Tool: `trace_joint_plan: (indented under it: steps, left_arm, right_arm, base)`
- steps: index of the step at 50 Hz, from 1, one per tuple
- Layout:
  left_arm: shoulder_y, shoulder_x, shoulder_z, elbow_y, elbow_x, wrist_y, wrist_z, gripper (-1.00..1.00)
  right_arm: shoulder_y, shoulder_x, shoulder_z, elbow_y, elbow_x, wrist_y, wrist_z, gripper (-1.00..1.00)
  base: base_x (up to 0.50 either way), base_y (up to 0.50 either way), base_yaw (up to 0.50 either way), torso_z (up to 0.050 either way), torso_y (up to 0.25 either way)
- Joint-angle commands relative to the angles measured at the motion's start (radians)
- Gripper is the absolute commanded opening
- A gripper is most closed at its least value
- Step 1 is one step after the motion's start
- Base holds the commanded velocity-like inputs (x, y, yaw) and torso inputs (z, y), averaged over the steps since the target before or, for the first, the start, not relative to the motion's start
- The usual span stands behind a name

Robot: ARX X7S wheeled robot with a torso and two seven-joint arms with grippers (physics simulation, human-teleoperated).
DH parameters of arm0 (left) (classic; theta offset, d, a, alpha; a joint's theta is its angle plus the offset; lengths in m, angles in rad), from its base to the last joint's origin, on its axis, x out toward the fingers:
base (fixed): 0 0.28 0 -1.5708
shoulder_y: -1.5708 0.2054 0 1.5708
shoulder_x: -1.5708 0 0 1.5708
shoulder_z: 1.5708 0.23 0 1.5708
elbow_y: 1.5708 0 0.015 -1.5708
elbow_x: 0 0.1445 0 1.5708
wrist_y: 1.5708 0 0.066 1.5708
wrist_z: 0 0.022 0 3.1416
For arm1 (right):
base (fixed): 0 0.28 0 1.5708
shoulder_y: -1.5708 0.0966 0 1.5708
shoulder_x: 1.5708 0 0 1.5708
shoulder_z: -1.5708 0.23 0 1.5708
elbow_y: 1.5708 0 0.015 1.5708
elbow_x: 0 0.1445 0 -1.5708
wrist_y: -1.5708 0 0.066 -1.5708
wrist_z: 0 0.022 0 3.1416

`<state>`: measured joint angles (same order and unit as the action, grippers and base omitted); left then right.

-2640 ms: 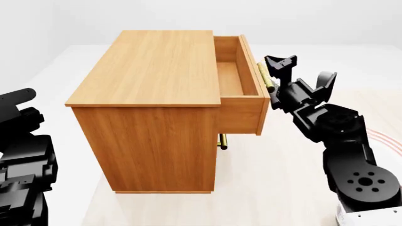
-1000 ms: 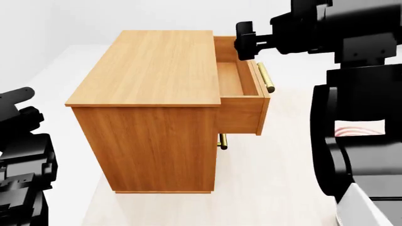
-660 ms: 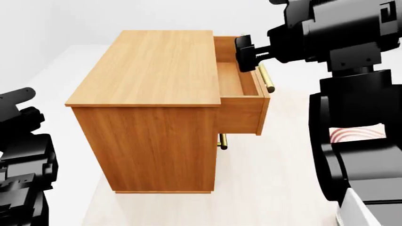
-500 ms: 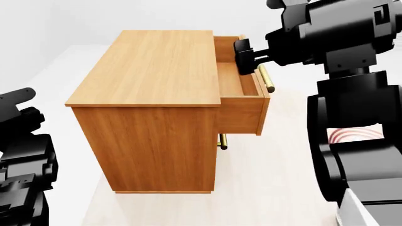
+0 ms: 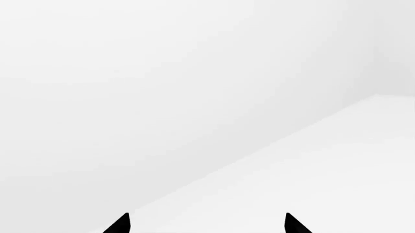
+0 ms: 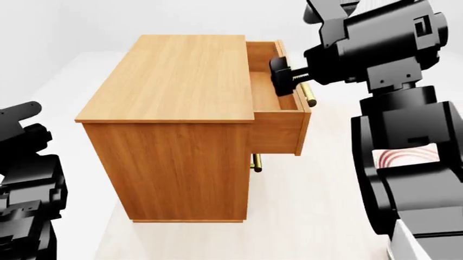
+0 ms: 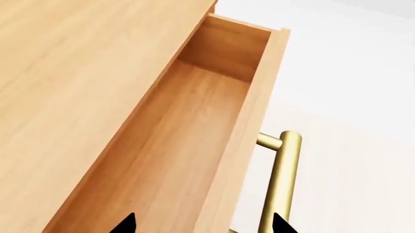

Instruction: Open the top drawer of the cabinet and put the bowl in it.

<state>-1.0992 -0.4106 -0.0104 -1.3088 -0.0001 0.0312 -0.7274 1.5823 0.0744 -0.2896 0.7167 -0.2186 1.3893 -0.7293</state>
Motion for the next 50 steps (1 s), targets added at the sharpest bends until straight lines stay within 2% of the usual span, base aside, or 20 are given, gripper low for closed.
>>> trace_joint_plan:
  steps: [1, 50]
  left_arm:
    - [0.001, 0.000, -0.001, 0.000, 0.000, 0.001, 0.000, 1.00]
    - [0.005, 0.004, -0.003, 0.000, 0.000, 0.003, 0.003, 1.00]
  right_arm:
    - [-0.014, 0.007, -0.034, -0.006, 0.004, -0.010, -0.004, 1.00]
    - [-0.029, 0.059, -0.139, 0.053, -0.020, -0.104, 0.042, 1.00]
  base:
    - [0.00, 0.00, 0.00, 0.000, 0.000]
    - [0.00, 0.00, 0.00, 0.000, 0.000]
